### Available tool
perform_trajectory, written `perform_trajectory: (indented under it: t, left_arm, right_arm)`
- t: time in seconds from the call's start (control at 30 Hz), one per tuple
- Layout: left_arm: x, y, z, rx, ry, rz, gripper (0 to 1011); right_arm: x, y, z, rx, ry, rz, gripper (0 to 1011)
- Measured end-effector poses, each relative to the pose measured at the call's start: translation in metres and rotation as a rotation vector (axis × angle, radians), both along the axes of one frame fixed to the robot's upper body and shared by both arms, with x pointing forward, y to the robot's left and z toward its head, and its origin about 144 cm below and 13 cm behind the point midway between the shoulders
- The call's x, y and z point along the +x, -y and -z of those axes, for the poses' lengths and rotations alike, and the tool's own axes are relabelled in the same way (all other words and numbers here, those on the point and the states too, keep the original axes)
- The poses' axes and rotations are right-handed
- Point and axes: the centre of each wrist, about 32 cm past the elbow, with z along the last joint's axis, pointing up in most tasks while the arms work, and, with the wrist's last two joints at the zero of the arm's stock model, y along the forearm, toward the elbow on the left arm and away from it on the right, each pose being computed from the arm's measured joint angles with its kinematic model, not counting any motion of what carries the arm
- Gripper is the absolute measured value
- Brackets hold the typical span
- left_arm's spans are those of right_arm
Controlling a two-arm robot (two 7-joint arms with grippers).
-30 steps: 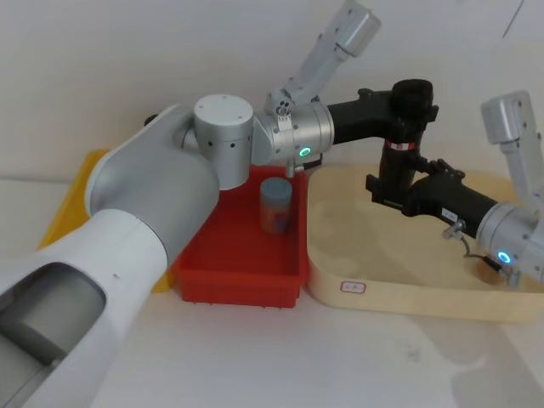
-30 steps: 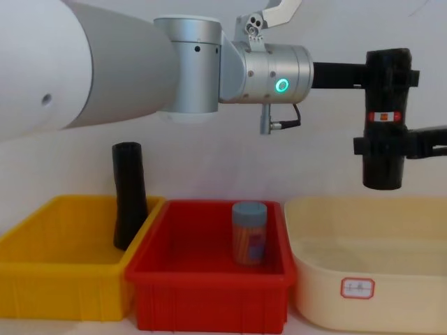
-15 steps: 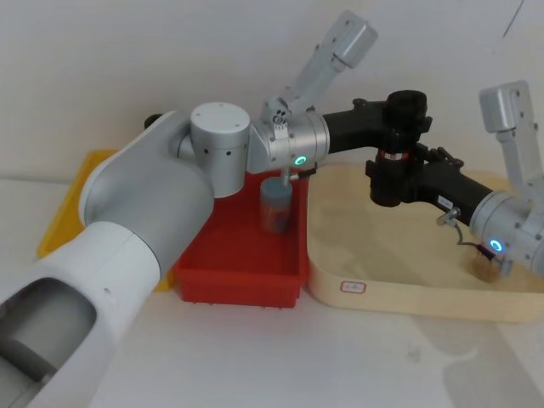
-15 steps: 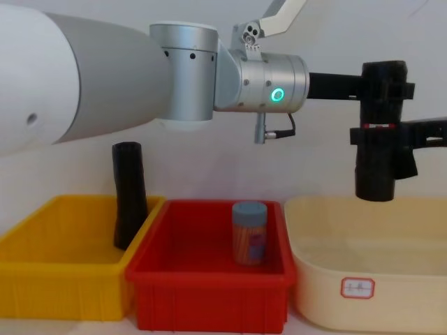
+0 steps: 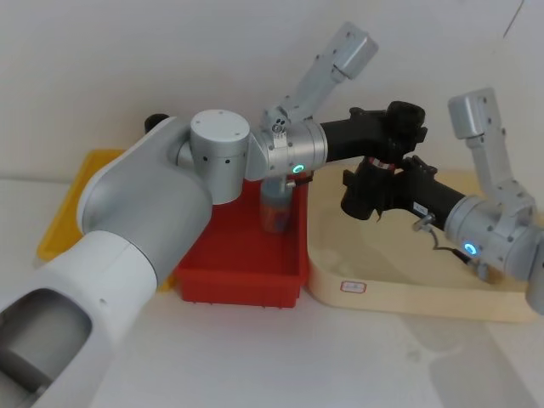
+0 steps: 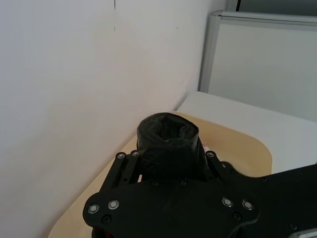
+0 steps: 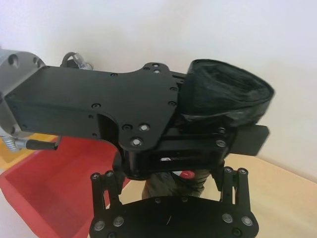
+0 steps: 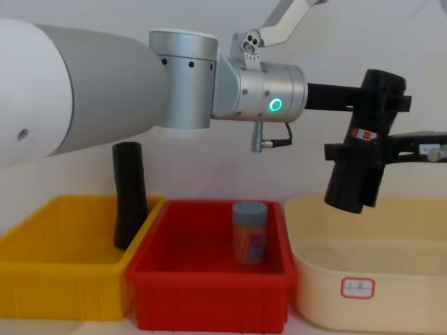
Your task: Pick up the garbage bag with the one hand and transfer it to the other hand.
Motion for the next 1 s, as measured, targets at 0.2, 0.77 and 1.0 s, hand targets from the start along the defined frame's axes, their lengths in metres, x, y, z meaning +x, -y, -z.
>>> perform_trajectory:
  t: [0.2, 0.77, 1.0]
  left_arm:
    - [-0.002, -0.001, 0.001, 0.006, 0.004, -0.002, 376]
    - [-0.003, -0.005, 0.002, 0.016, 0.008, -0.011, 376]
    - [-0.003, -0.006, 0.002, 0.015, 0.006, -0.013, 376]
  right_arm:
    - [0.006, -0.007, 0.007, 0.004, -0.007, 0.000, 1001]
    - [0.023, -0.011, 0.019, 0.049, -0.041, 0.021, 928]
    - [0.026, -0.011, 0.021, 0.059, -0.049, 0.026, 738]
